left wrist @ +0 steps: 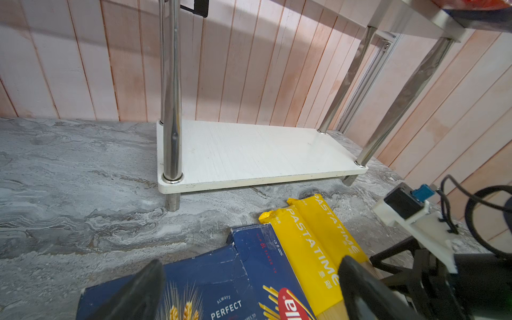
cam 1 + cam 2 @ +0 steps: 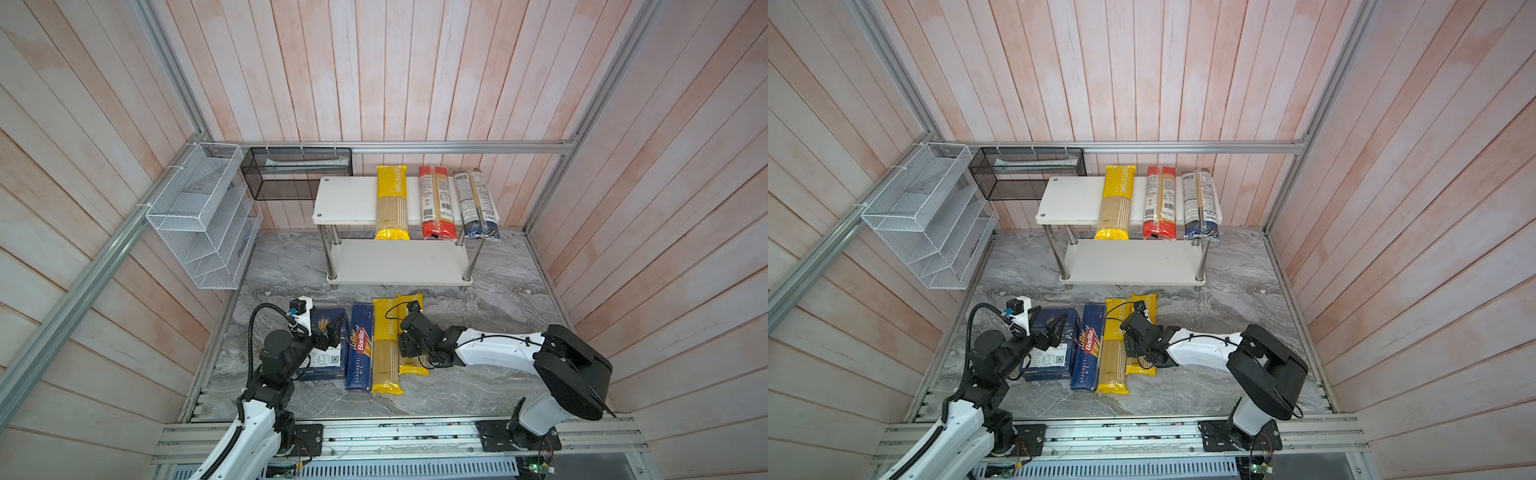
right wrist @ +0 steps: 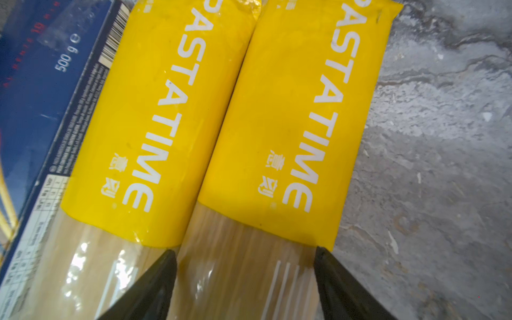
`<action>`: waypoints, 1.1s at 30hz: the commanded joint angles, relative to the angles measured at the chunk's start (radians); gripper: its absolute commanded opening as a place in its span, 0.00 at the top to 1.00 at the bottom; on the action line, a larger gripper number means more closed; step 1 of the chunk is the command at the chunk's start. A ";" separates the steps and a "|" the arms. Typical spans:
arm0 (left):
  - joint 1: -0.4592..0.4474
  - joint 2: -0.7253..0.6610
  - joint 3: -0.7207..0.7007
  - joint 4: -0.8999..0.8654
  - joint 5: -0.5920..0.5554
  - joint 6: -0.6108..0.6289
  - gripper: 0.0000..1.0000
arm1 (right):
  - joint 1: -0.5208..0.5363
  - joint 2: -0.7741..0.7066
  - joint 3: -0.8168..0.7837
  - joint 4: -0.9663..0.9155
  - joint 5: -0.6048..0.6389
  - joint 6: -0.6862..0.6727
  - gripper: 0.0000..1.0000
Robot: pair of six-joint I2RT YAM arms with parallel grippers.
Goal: Arrange pasta packages on shelves
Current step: Rotate the pasta bag at the center of the table.
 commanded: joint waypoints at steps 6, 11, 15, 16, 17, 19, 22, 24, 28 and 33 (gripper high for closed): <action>0.004 -0.002 0.012 0.006 0.002 0.013 0.00 | -0.005 0.000 0.005 -0.098 0.045 0.008 0.20; 0.004 -0.002 0.012 0.006 0.005 0.013 0.00 | -0.005 0.004 -0.008 -0.128 0.054 -0.002 0.20; 0.005 -0.004 0.012 0.005 0.004 0.013 0.00 | -0.005 0.015 -0.007 -0.159 0.059 -0.004 0.20; 0.004 -0.004 0.011 0.006 0.005 0.013 0.00 | -0.005 0.014 -0.005 -0.169 0.058 -0.004 0.20; 0.005 -0.005 0.011 0.006 0.004 0.013 0.00 | -0.005 0.010 -0.005 -0.181 0.062 -0.004 0.19; 0.005 -0.005 0.011 0.005 0.005 0.013 0.00 | -0.004 -0.007 -0.011 -0.196 0.073 0.000 0.19; 0.004 -0.005 0.011 0.006 0.005 0.012 0.00 | -0.007 -0.043 -0.033 -0.204 0.088 0.003 0.19; 0.005 -0.007 0.012 0.005 0.004 0.013 0.00 | -0.011 -0.065 -0.050 -0.206 0.088 0.004 0.19; 0.005 -0.008 0.010 0.004 0.002 0.014 0.00 | -0.022 -0.115 -0.074 -0.205 0.071 0.000 0.19; 0.005 -0.006 0.011 0.005 0.003 0.013 0.00 | -0.033 -0.207 -0.083 -0.195 0.036 -0.014 0.17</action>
